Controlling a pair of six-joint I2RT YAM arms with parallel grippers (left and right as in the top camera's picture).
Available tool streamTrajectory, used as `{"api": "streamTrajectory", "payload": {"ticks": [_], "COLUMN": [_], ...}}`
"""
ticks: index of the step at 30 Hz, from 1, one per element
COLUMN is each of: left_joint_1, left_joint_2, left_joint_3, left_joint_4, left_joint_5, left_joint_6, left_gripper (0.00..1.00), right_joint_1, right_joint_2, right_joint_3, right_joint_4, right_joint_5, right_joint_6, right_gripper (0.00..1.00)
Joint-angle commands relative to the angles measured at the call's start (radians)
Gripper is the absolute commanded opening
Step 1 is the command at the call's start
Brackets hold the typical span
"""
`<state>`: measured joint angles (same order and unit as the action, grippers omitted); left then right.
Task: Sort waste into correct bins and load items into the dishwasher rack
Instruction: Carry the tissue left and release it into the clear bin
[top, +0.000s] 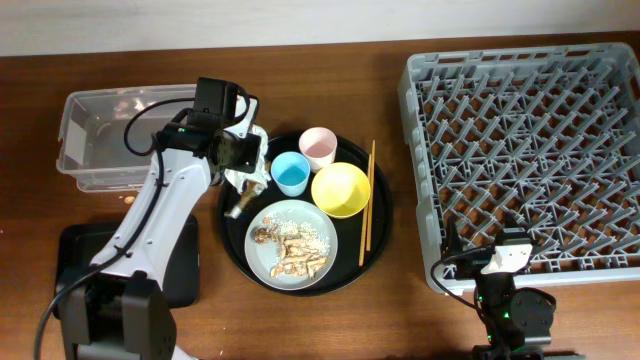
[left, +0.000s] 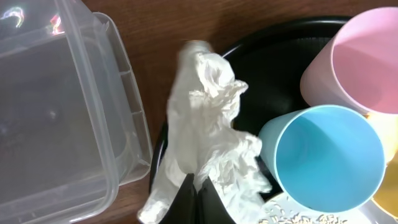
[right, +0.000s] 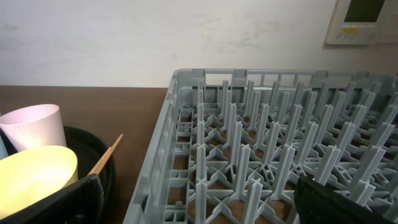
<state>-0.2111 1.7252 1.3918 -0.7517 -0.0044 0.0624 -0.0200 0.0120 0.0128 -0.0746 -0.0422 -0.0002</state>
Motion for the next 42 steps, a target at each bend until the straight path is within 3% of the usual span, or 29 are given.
{"api": "streamTrajectory", "payload": {"ticks": [1,17,20,30,42], "left_joint_1": [0.005,0.005,0.012,0.167,0.349], "left_joint_2": [-0.050,-0.104,-0.112,-0.169,-0.082], "left_joint_3": [0.018,0.011,0.021,0.079,0.079], "left_joint_4": [0.000,-0.085,-0.045,0.056,0.077], "left_joint_5": [0.008,-0.019,-0.045,-0.045,-0.045], "left_joint_6": [-0.026,-0.053,-0.120,-0.339,-0.365], "left_gripper": [0.01,0.01,0.01,0.01,0.01], "right_joint_1": [-0.006,-0.006,-0.006,-0.006,-0.006], "right_joint_2": [-0.006,-0.006,-0.006,-0.006,-0.006], "right_joint_3": [-0.007,-0.007,-0.007,-0.007,-0.007], "right_joint_4": [-0.003,-0.003,-0.003,-0.003,-0.003], "right_joint_5": [0.009,0.009,0.009,0.009,0.009], "right_joint_6": [0.004,0.004,0.004,0.004,0.004], "right_gripper": [0.99,0.98,0.99,0.99,0.99]}}
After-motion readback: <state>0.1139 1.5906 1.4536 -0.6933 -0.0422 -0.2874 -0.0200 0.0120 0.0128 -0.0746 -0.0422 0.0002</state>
